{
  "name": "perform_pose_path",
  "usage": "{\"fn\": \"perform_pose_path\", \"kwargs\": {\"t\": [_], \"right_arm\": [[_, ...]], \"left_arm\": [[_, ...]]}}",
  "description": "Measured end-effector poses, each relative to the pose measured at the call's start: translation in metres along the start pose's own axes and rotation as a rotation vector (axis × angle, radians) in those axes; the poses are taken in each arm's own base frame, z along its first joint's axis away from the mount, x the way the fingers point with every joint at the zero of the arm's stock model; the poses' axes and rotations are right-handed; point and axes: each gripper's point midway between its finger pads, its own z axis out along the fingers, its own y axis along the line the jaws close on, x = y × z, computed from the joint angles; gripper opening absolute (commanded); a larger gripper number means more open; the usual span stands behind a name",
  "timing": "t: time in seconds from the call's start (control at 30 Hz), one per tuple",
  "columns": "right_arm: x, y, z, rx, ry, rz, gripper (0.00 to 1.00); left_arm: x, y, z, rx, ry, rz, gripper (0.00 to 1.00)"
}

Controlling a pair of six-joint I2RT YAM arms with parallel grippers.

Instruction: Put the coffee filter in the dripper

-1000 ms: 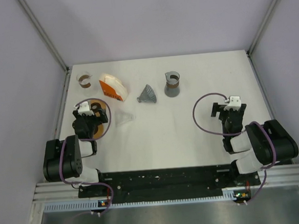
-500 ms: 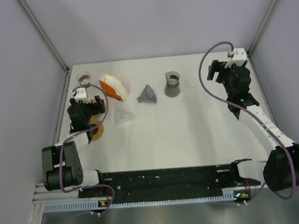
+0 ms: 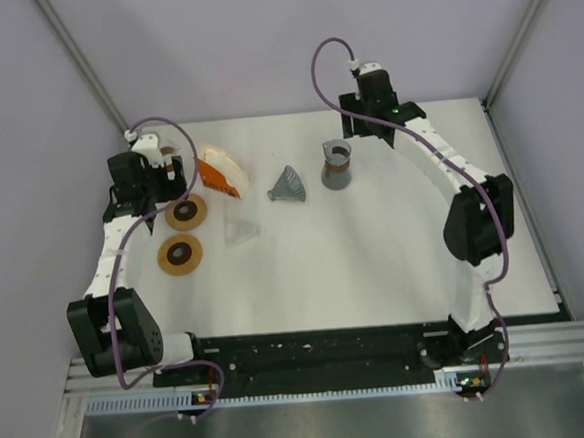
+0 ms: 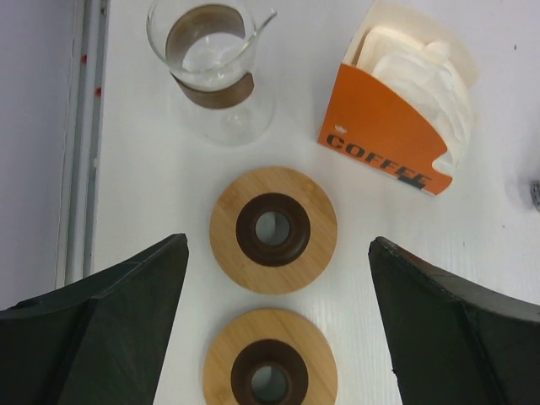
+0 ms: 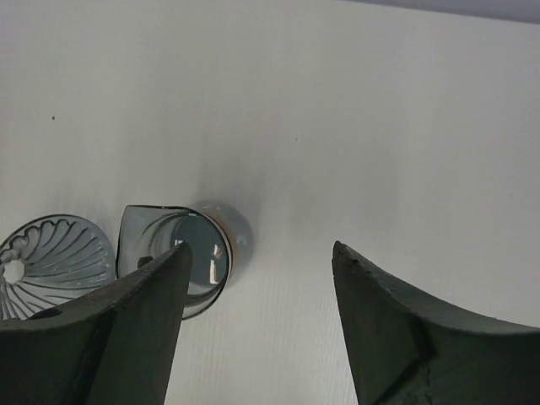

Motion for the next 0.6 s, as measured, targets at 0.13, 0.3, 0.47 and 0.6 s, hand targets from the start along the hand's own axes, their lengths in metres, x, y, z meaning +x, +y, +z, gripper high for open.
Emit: {"fn": "perform_pose_path", "kwargs": {"t": [0.13,0.3,0.47,0.6], "right_arm": [[0.028,0.009,0.037,0.0,0.143,-0.019,0.63],[0.049,0.024,0.059,-0.011,0.234,-0.05,0.56],[0.072,0.034,0.06,-0.022,0.307,-0.086,0.33],[0.083,0.036,0.059,-0.027,0.342,-0.114,0.17]], "left_arm": [[0.011,0.002,-0.009,-0.009,0.085,0.009,0.93],[0.032,0.001,-0.016,-0.007,0.175,0.011,0.93],[0.043,0.0,-0.021,-0.009,0.221,0.006,0.93],[0.042,0.0,-0.025,-0.01,0.243,0.004,0.93]]}}
